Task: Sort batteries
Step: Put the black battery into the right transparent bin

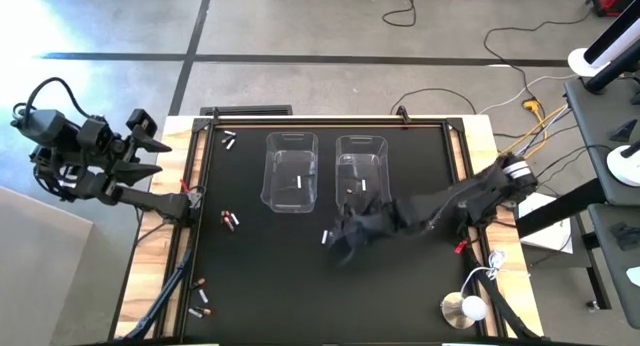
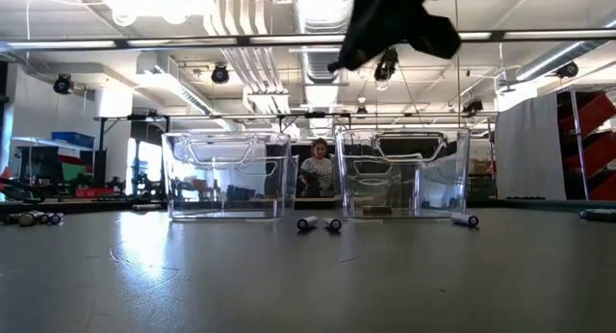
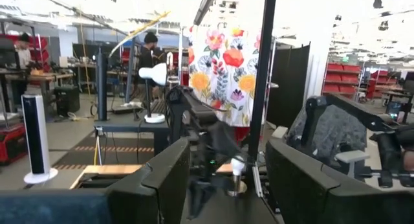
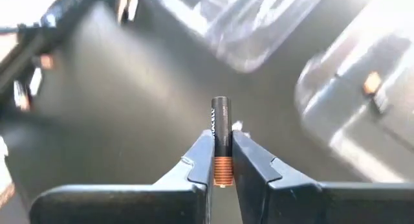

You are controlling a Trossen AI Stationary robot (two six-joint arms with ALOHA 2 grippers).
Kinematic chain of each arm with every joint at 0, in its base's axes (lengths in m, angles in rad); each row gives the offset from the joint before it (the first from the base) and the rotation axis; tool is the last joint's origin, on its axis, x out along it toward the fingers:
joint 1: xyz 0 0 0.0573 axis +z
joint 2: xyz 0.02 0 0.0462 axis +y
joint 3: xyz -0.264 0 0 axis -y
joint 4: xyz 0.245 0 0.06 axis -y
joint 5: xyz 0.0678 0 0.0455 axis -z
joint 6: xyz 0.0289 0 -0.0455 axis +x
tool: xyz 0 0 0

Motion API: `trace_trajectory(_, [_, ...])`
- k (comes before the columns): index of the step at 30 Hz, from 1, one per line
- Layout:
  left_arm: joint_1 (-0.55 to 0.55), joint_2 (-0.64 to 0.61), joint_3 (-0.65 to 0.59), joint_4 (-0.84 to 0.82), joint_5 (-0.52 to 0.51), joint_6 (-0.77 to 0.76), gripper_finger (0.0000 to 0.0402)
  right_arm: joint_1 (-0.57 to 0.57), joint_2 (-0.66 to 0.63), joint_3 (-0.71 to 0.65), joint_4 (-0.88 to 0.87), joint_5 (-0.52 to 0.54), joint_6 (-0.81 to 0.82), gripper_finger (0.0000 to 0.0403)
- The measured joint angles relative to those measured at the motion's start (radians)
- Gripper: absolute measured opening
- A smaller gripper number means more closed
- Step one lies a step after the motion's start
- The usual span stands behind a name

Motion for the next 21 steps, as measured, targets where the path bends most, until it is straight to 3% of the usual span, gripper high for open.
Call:
trace_trajectory(3, [0.000,-0.003,0.000,0.004,0.000,0.003,0.0181,-0.082,-0.027,0.009,-0.003,-0.021,-0.075,0.0034])
trace_trajectory(8, [0.000,-0.003,0.000,0.003,-0.001,-0.010,0.0181,-0.263,-0.017,0.012,-0.043,-0.165,-0.221,0.0034])
trace_trajectory(13, [0.000,-0.009,0.000,-0.016,-0.001,-0.056,0.0181,-0.415,0.046,0.009,-0.112,-0.192,-0.313,0.0034])
trace_trajectory(21, [0.000,-0.029,0.000,-0.026,0.000,-0.123,0.0181,-0.509,0.136,-0.026,-0.137,-0.214,-0.489,0.0034])
